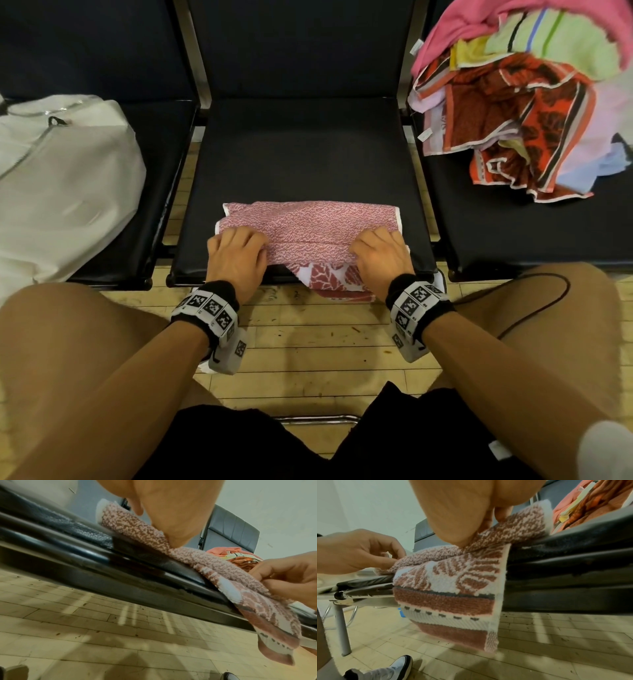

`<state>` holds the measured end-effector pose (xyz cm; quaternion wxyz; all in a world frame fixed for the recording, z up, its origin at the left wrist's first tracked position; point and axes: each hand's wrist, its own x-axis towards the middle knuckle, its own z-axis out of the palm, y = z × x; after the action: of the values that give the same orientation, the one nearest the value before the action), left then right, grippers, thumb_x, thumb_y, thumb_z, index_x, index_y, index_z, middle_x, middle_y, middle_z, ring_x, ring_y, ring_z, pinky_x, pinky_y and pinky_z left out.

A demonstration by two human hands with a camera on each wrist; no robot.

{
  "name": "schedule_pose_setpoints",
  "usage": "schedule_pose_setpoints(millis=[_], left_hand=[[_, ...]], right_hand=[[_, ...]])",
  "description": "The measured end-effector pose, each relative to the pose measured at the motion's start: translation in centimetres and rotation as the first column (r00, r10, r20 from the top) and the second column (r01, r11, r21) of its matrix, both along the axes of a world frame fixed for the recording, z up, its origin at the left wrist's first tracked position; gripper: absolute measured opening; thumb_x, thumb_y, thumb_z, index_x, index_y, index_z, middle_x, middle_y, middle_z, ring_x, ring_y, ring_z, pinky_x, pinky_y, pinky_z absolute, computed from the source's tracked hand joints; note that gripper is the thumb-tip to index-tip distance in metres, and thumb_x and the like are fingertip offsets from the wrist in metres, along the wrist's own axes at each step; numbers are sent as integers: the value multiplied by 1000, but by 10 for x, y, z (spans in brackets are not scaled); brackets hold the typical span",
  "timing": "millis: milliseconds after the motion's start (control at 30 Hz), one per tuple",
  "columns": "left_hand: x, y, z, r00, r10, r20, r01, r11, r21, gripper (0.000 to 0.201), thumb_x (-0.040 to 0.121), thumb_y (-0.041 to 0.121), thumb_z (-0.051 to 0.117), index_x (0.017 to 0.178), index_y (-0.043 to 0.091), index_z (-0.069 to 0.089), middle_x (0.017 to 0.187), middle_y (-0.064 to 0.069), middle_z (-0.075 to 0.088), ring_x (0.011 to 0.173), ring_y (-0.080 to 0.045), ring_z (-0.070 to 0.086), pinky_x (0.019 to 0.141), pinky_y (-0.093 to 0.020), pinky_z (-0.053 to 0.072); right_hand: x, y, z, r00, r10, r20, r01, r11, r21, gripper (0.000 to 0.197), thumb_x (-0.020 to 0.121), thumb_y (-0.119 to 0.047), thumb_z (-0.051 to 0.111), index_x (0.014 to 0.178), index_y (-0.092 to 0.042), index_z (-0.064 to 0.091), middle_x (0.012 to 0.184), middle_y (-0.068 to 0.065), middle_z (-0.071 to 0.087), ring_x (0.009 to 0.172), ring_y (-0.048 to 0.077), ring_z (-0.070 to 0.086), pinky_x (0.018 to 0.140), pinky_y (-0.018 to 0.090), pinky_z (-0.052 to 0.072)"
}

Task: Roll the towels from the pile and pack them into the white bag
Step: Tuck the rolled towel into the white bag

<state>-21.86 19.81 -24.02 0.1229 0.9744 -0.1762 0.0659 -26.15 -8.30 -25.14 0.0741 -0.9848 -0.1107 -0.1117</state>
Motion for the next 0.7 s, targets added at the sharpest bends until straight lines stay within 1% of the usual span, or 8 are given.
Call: schedule_pose_setpoints(millis=[67, 100, 200, 267, 400, 533, 633, 700], left_hand=[[1, 1, -3, 999, -36, 8, 36, 999, -2, 12, 93, 18, 61, 102, 20, 68, 104, -1, 65, 100, -27, 53, 89, -44, 34], [2, 2, -3, 999, -50, -8, 50, 999, -3, 14, 95, 20, 58, 104, 19, 69, 105, -2, 67, 99, -27, 54, 89, -45, 36], [0, 3, -2, 995, -55, -79, 57, 998, 18, 34, 94, 38, 48, 112, 18, 69, 110, -2, 68, 103, -26, 56, 93, -46, 40], [0, 3, -2, 992, -65, -107, 69, 997, 37, 43, 88, 43, 51, 118, 16, 67, 115, -3, 68, 109, -28, 58, 98, -47, 41], [1, 2, -1, 993, -51, -103, 53, 998, 19, 38, 92, 31, 49, 121, 15, 66, 116, -5, 69, 111, -28, 57, 101, -46, 36], [-1, -1, 3, 992, -41, -119, 41, 999, -3, 42, 91, 29, 41, 121, 13, 65, 113, -7, 69, 108, -29, 57, 100, -46, 36], [-2, -2, 5, 988, -35, -147, 36, 999, 4, 47, 89, 30, 36, 124, 13, 63, 114, -8, 68, 110, -29, 56, 101, -45, 34], [-2, -2, 7, 986, -31, -164, 36, 999, 25, 47, 89, 31, 34, 124, 14, 61, 112, -7, 69, 107, -28, 57, 99, -43, 33]], right_hand=[[-2, 2, -1, 1000, -6, -31, 6, 1000, 8, 27, 70, 1, 71, 91, -15, 72, 96, 0, 68, 92, 25, 55, 81, 38, 43], [-4, 2, 1, 999, -10, -49, 11, 1000, 27, 24, 73, -3, 69, 93, -14, 73, 98, 1, 69, 93, 25, 57, 84, 39, 45], [-8, 2, 6, 995, -6, -100, 13, 998, 66, 28, 81, -24, 62, 105, -14, 70, 105, 0, 68, 101, 24, 57, 91, 40, 44], [-9, 1, 6, 993, -6, -121, 14, 998, 62, 33, 83, -25, 61, 113, -14, 68, 111, 1, 67, 106, 24, 57, 94, 41, 44], [-8, 1, 5, 987, -34, -154, 44, 997, 60, 33, 88, -13, 58, 120, -14, 66, 117, 3, 67, 112, 26, 55, 100, 42, 39], [-4, 0, 5, 982, -35, -184, 48, 997, 63, 39, 80, 0, 57, 116, -14, 66, 112, 5, 66, 109, 28, 54, 99, 42, 37], [-5, -1, 5, 985, -2, -174, 13, 998, 62, 31, 85, -6, 54, 112, -16, 64, 109, 3, 66, 105, 27, 55, 96, 40, 38], [-7, -3, 5, 989, 36, -143, -22, 995, 99, 23, 91, -22, 53, 111, -18, 64, 107, 1, 66, 103, 23, 55, 95, 38, 37]])
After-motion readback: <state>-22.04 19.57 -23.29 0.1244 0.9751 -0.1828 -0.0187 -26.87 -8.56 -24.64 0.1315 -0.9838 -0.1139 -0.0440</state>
